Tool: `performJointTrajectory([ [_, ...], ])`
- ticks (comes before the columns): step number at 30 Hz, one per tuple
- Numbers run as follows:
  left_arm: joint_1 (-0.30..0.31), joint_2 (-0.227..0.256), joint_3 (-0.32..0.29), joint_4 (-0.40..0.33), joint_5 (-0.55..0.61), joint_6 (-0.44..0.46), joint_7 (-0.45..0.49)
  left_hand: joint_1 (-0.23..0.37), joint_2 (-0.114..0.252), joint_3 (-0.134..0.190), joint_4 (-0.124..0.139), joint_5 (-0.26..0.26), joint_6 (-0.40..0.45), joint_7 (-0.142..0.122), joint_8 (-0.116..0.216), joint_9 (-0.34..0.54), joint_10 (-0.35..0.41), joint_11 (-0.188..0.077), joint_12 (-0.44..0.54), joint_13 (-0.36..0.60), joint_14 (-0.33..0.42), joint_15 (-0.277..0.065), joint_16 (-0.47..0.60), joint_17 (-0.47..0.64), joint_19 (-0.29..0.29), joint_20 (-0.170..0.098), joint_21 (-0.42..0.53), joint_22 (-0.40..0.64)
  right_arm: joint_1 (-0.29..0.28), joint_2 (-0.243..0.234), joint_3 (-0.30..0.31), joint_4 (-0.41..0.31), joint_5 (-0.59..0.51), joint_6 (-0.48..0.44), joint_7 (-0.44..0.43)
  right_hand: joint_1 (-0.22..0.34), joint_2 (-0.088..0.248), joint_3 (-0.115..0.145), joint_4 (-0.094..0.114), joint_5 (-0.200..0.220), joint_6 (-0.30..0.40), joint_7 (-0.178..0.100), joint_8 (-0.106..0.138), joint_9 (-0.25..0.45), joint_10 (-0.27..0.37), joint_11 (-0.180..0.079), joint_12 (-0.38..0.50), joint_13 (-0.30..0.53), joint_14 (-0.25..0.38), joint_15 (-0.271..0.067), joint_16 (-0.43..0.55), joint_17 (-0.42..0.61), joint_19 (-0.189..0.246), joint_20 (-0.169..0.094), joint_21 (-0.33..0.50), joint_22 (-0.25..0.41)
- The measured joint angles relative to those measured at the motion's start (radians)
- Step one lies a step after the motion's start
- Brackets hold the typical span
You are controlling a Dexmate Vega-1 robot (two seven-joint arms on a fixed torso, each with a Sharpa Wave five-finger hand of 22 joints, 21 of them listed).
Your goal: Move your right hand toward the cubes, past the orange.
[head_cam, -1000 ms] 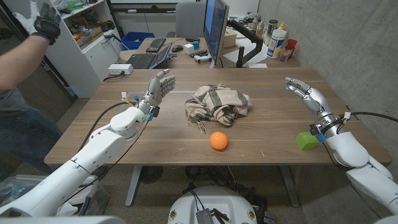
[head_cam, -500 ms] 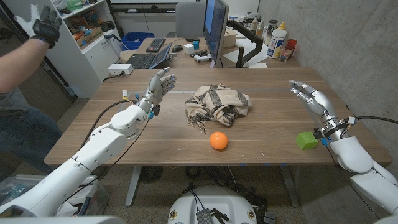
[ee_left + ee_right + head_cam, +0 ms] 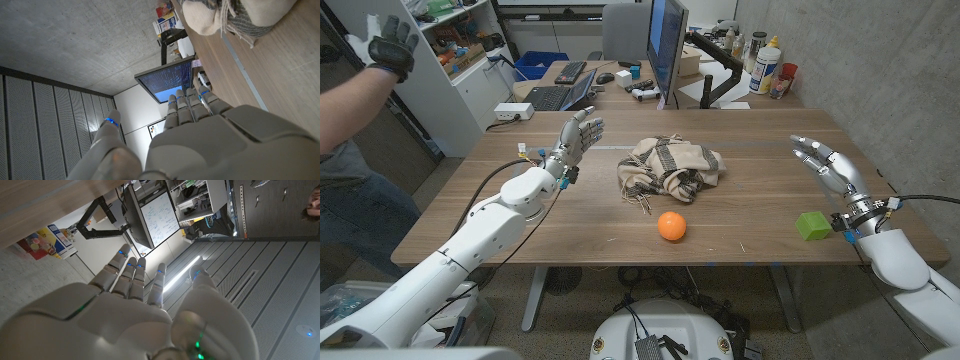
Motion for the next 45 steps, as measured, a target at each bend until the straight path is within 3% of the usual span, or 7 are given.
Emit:
performJointTrajectory([
  [11, -0.012, -0.006, 0.01, 0.001, 0.007, 0.013, 0.009, 0.005, 0.005, -0.008, 0.0, 0.0, 0.023, 0.005, 0.008, 0.0, 0.002, 0.002, 0.0, 0.0, 0.007, 0.007, 0.0, 0.0, 0.0, 0.0, 0.0, 0.001, -0.031, 0.019, 0.042, -0.003, -0.095, 0.011, -0.035, 0.006, 0.006, 0.008, -0.008, 0.0, 0.013, -0.002, 0.0, 0.0, -0.004, -0.003, 0.0, 0.0, 0.0, 0.0, 0.0, 0.0, 0.005, 0.005, -0.007, 0.0],
  [28, -0.023, -0.016, 0.03, -0.004, 0.021, 0.032, 0.022, 0.005, 0.005, -0.011, 0.003, 0.009, 0.028, 0.0, 0.008, 0.0, 0.001, 0.002, 0.0, 0.0, 0.007, 0.007, 0.0, 0.0, 0.0, 0.0, -0.004, 0.001, -0.069, 0.044, 0.097, -0.004, -0.201, 0.019, -0.085, 0.016, 0.006, 0.012, -0.012, 0.0, 0.028, -0.007, -0.004, 0.0, 0.021, -0.039, -0.006, 0.0, 0.007, -0.007, 0.0, 0.0, 0.012, 0.013, -0.014, 0.0],
  [45, -0.023, -0.024, 0.038, -0.015, 0.035, 0.039, 0.045, 0.005, 0.005, -0.018, 0.001, 0.009, 0.037, 0.002, 0.008, 0.0, 0.007, 0.007, 0.0, -0.003, 0.007, 0.007, 0.0, 0.0, 0.0, 0.0, -0.008, 0.0, -0.096, 0.055, 0.139, 0.014, -0.309, 0.014, -0.157, 0.023, 0.0, 0.012, -0.012, -0.002, 0.041, -0.009, -0.004, 0.0, 0.027, -0.045, -0.006, 0.0, 0.018, -0.007, 0.0, 0.0, 0.009, 0.016, -0.018, 0.0],
])
